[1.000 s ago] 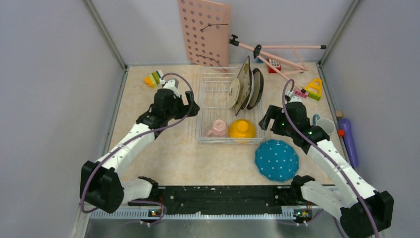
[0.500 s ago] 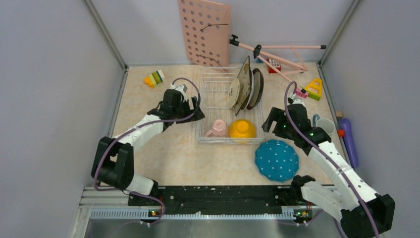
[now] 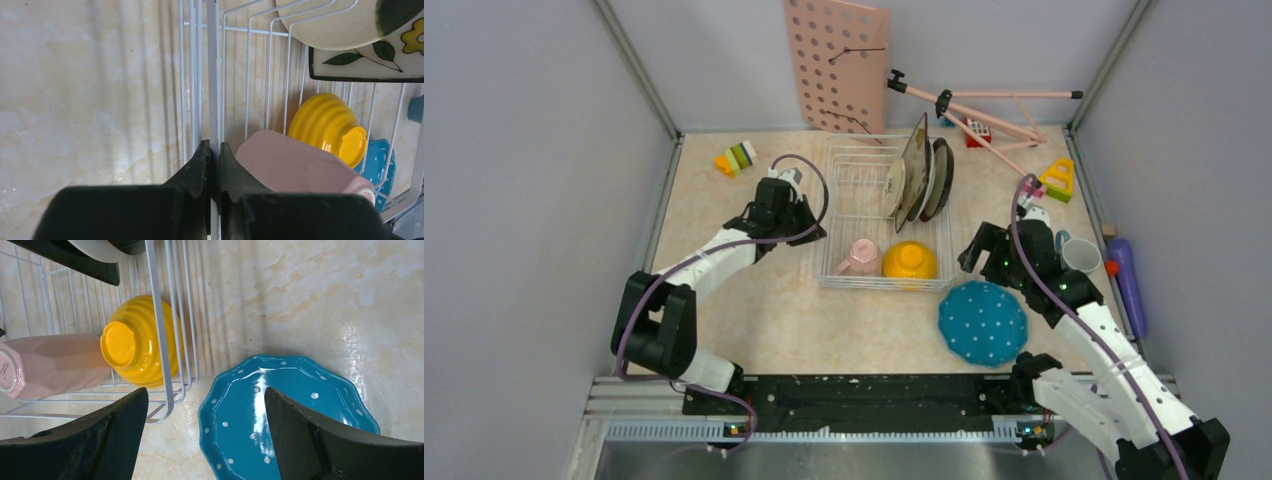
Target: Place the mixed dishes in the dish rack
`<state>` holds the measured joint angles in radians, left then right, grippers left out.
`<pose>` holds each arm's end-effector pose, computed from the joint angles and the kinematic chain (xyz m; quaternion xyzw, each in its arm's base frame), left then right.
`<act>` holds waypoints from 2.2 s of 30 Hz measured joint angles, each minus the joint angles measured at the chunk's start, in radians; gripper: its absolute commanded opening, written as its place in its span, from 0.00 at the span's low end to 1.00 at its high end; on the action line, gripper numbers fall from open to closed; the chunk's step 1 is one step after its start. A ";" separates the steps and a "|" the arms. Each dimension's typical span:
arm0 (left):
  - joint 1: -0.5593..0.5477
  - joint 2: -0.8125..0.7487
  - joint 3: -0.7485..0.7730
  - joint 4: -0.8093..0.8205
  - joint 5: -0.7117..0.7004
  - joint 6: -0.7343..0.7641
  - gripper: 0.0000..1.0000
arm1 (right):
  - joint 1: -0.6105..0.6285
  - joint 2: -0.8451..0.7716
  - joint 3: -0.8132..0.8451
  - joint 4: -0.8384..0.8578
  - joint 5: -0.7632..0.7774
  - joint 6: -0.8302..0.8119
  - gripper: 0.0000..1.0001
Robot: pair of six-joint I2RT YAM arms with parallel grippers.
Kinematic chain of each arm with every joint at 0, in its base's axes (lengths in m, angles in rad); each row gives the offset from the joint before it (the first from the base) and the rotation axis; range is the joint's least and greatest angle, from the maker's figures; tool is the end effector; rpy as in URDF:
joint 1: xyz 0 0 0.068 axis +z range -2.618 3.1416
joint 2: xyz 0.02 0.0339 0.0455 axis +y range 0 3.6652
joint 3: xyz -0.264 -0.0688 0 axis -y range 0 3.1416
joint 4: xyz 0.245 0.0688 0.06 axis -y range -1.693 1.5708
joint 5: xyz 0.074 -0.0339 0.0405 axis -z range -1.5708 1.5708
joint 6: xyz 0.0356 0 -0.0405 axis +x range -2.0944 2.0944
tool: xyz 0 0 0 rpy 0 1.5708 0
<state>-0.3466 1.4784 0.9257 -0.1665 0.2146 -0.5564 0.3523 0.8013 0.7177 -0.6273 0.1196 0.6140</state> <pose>0.2960 -0.1150 0.2272 -0.0508 0.9051 -0.2669 0.3270 0.1595 0.0541 0.2711 0.1431 0.8964 0.1452 0.3937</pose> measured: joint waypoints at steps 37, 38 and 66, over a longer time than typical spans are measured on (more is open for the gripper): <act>0.253 -0.304 -0.208 -0.058 -0.085 0.024 0.60 | 0.000 0.262 -0.064 -0.195 0.069 0.316 0.82; 0.259 -0.314 -0.208 -0.056 -0.084 0.018 0.63 | 0.000 0.268 -0.070 -0.185 0.062 0.324 0.82; 0.159 -0.570 -0.106 -0.151 0.159 -0.088 0.65 | 0.000 0.534 -0.006 0.130 -0.001 0.384 0.80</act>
<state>-0.1871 0.9085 0.8192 -0.3176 0.3737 -0.6445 0.3519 1.3357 0.7113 -0.4969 0.1184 0.9977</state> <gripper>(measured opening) 0.656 0.802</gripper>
